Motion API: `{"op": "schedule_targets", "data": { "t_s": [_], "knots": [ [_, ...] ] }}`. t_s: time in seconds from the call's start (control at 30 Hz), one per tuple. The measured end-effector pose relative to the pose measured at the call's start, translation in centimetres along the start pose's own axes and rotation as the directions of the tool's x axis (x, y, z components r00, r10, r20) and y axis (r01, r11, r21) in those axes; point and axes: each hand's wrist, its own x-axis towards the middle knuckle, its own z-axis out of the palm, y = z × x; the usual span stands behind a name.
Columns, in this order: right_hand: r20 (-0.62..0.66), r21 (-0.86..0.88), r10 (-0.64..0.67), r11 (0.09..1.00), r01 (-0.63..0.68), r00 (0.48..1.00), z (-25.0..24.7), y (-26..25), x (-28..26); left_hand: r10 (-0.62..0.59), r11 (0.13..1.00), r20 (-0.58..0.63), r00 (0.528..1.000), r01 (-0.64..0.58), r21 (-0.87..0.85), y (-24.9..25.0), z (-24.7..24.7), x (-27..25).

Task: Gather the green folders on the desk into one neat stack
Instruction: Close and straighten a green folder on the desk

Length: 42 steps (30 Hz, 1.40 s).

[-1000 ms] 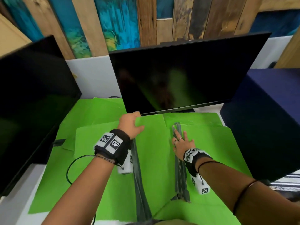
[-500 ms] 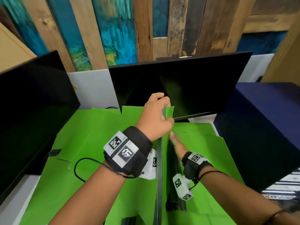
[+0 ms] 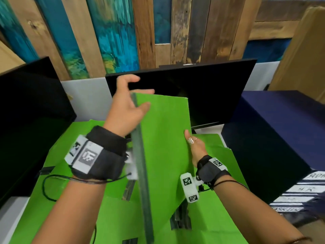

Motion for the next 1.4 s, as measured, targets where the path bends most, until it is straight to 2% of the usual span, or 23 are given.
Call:
{"op": "schedule_targets", "data": {
  "t_s": [0.07, 0.17, 0.2, 0.23, 0.3, 0.37, 0.53, 0.63, 0.7, 0.87, 0.93, 1.03, 1.07, 1.1, 1.13, 1.17, 1.2, 1.23, 1.3, 1.4],
  "knots": [
    [-0.07, -0.034, -0.076, 0.997, 0.074, 0.995, -1.1, -1.0, 0.1, -0.07, 0.979, -0.064, 0.996, 0.081, 0.185, -2.6, -1.6, 0.8],
    [-0.107, -0.192, -0.161, 0.972, 0.138, 0.981, -2.7, -1.6, 1.0, -0.224, 0.948, -0.059, 0.973, 0.232, 0.219, -6.5, -1.8, 0.8],
    [-0.148, -0.281, -0.158, 0.953, 0.111, 0.976, -3.2, -1.7, 1.1, -0.284, 0.937, -0.03, 0.958, 0.284, 0.202, -7.9, -1.5, 0.7],
    [-0.184, -0.359, -0.155, 0.93, 0.08, 0.971, -3.7, -1.5, 1.4, -0.358, 0.922, 0.026, 0.933, 0.349, 0.167, -9.3, -0.9, 0.5],
    [-0.224, -0.486, -0.135, 0.874, 0.009, 0.965, -5.3, -1.0, 1.1, -0.513, 0.857, 0.197, 0.835, 0.512, 0.062, -11.7, 0.7, -0.3],
    [-0.279, -0.525, -0.074, 0.846, -0.088, 0.957, -7.0, 0.4, 1.0, -0.572, 0.805, 0.336, 0.748, 0.591, 0.055, -13.8, 3.0, -1.7],
    [-0.403, -0.459, 0.095, 0.839, -0.291, 0.91, -10.8, 4.4, 0.8, -0.637, 0.757, 0.453, 0.624, 0.617, 0.215, -16.6, 9.2, -5.7],
    [-0.451, -0.557, 0.072, 0.756, -0.344, 0.89, -11.6, 5.6, 0.9, -0.663, 0.748, 0.495, 0.562, 0.487, 0.45, -18.0, 12.2, -7.5],
    [-0.432, -0.644, 0.031, 0.689, -0.332, 0.901, -11.6, 6.2, 1.2, -0.675, 0.736, 0.491, 0.55, 0.459, 0.497, -18.5, 13.7, -8.0],
    [-0.332, -0.861, 0.027, 0.398, -0.315, 0.943, -10.2, 6.8, 1.4, -0.624, 0.763, 0.468, 0.626, 0.36, 0.537, -18.4, 15.8, -7.6],
    [-0.275, -0.911, 0.026, 0.313, -0.269, 0.961, -8.8, 6.4, 1.3, -0.615, 0.776, 0.516, 0.597, 0.339, 0.533, -18.7, 16.2, -7.3],
    [-0.128, -0.926, 0.036, 0.354, -0.133, 0.991, -6.2, 6.0, 1.8, -0.63, 0.768, 0.571, 0.526, 0.314, 0.558, -19.3, 16.6, -6.8],
    [-0.069, -0.927, 0.036, 0.367, -0.078, 0.997, -5.3, 5.9, 2.2, -0.635, 0.761, 0.568, 0.524, 0.299, 0.575, -19.4, 16.6, -6.7],
    [0.0, -0.931, 0.02, 0.364, -0.007, 1.0, -4.4, 6.0, 2.5, -0.636, 0.749, 0.537, 0.554, 0.278, 0.601, -19.5, 16.5, -6.6],
    [0.062, -0.937, 0.012, 0.346, 0.054, 0.998, -3.5, 5.8, 2.6, -0.632, 0.724, 0.467, 0.618, 0.257, 0.64, -19.7, 16.2, -6.5],
    [0.112, -0.943, 0.019, 0.317, 0.1, 0.994, -2.9, 6.2, 3.0, -0.63, 0.68, 0.362, 0.687, 0.263, 0.685, -19.9, 15.8, -6.3],
    [0.151, -0.951, 0.044, 0.279, 0.133, 0.988, -2.3, 6.3, 3.1, -0.634, 0.621, 0.244, 0.734, 0.295, 0.726, -20.1, 15.1, -6.0],
    [0.177, -0.957, 0.08, 0.246, 0.153, 0.981, -1.9, 6.7, 3.2, -0.646, 0.556, 0.139, 0.75, 0.338, 0.759, -20.5, 14.3, -5.9],
    [0.176, -0.972, 0.173, 0.186, 0.144, 0.969, -1.3, 7.3, 2.8, -0.701, 0.443, 0.043, 0.712, 0.387, 0.809, -22.0, 12.1, -5.8],
    [0.151, -0.987, 0.252, 0.09, 0.132, 0.956, -0.8, 7.9, 2.3, -0.802, 0.382, 0.117, 0.585, 0.354, 0.853, -25.3, 8.9, -6.7]
  ]
}}
